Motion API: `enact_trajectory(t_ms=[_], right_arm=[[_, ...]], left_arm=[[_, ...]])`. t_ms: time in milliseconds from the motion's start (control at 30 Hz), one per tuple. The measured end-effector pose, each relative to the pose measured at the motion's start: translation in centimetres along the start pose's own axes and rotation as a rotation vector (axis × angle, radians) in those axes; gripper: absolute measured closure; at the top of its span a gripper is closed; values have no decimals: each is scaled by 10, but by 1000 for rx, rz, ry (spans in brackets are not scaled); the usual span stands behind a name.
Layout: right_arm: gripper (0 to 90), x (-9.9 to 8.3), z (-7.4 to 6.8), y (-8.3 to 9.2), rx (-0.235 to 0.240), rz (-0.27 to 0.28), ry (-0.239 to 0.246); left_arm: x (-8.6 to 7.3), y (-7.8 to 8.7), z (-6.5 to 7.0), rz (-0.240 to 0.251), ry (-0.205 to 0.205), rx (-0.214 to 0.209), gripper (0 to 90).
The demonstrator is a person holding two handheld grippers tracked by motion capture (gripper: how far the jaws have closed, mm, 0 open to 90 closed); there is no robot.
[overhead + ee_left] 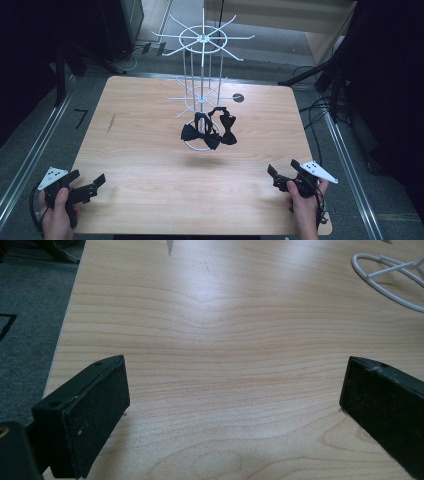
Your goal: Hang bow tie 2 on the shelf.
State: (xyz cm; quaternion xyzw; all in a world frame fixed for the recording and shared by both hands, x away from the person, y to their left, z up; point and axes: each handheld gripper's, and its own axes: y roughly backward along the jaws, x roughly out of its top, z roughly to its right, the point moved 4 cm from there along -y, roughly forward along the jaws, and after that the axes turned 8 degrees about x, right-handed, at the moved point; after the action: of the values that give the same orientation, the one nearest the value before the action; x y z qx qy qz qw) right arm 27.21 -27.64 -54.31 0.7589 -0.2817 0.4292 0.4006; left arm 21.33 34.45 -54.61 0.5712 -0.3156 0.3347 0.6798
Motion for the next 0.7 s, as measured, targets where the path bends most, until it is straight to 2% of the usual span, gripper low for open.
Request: enact_trajectory(t_ms=[467,700], right_arm=[[14,-17,31,31,-49,-12,-40],[14,-25,43,44,-67,-27,-42]], left_arm=[[0,0,0,-1,-4,4,0],[0,0,0,0,-7,6,0]])
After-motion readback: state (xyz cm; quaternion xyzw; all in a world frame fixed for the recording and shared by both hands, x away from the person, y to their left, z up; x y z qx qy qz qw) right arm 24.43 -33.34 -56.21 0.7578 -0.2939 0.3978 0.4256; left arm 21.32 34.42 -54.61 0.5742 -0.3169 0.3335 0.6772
